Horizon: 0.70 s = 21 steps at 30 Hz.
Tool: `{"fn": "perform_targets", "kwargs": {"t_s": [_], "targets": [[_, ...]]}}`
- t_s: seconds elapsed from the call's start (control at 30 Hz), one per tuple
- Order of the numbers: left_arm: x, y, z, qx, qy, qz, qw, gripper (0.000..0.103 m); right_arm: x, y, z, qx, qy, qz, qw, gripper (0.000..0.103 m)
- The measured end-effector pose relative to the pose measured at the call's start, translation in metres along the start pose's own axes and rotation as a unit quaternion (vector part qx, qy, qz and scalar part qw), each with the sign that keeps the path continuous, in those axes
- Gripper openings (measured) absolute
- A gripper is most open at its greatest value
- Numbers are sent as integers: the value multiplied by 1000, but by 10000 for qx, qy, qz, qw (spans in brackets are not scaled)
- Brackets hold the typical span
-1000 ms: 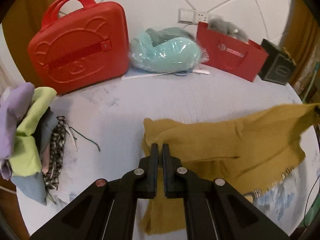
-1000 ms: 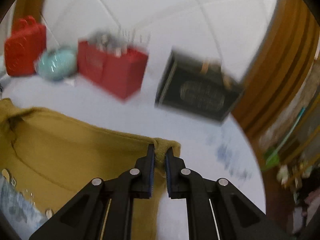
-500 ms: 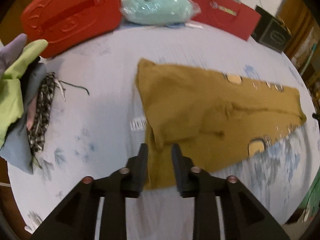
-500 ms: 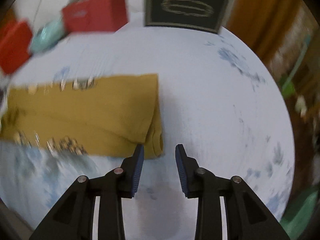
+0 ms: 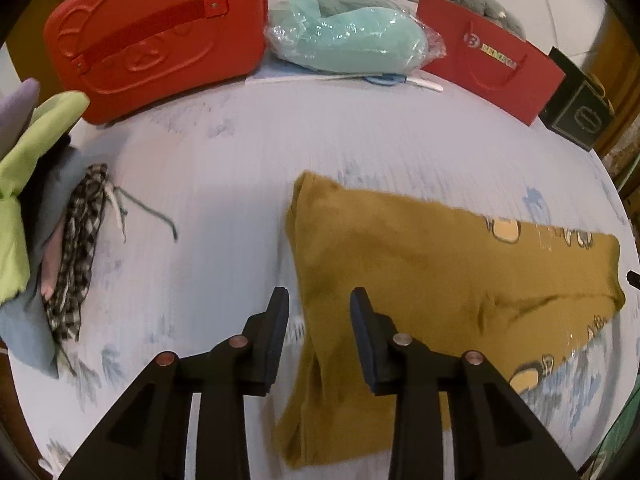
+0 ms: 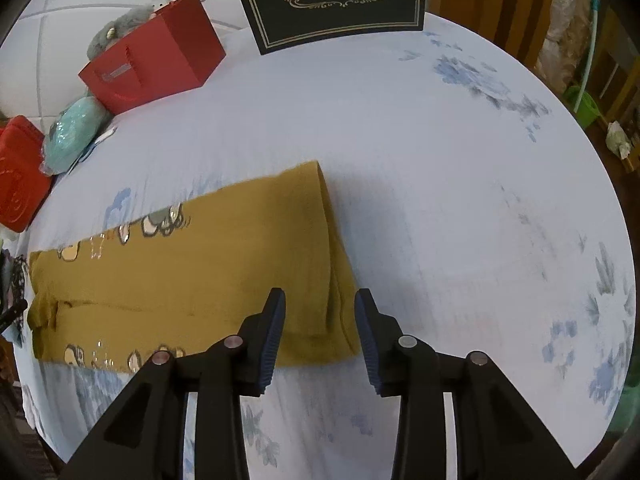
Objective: Fold clothes
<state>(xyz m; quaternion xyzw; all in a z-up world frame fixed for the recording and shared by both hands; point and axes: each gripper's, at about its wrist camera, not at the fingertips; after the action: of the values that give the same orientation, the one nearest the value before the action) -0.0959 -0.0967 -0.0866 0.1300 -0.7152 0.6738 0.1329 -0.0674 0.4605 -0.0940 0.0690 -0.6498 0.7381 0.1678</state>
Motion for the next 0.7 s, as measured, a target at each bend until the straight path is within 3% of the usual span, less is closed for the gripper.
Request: {"fn": "perform_targets", "kwargs": {"t_s": [0.13, 0.3, 0.4, 0.43, 0.47, 0.5, 0.57, 0.7], "targets": [[17, 9, 4, -5, -38, -3, 10000, 35, 21, 1, 5, 21, -63, -114, 9999, 49], [29, 28, 5, -77, -121, 160, 9998, 35, 48, 14, 15, -80, -261, -31, 9996, 51], [31, 37, -1, -166, -44, 245, 9996, 33, 55, 31, 22, -151, -458, 304, 9984, 51], [30, 37, -5, -118, 76, 243, 9996, 26, 57, 37, 24, -174, -525, 422, 9976, 44], [29, 37, -10, -62, 202, 238, 9995, 2, 60, 43, 26, -196, -592, 540, 9966, 30], [29, 35, -13, 0, 297, 179, 9994, 2, 61, 50, 34, -375, -866, 741, 9928, 8], [31, 27, -13, 36, 264, -2, 9996, 2, 64, 51, 49, -766, -1391, 686, 9849, 8], [39, 20, -4, 50, -164, -231, 9996, 2, 96, 34, 73, -1257, -1955, -156, 9725, 8]]}}
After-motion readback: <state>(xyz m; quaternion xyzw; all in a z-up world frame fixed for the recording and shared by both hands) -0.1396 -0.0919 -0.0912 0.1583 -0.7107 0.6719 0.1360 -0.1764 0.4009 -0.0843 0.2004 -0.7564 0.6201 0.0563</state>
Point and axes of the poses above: each gripper's, at about its wrist camera, not at the fingertips, and y roughly the way its jaws point, z to its left, x to its top, and after that the axes turned 3 degrees about z, right-handed
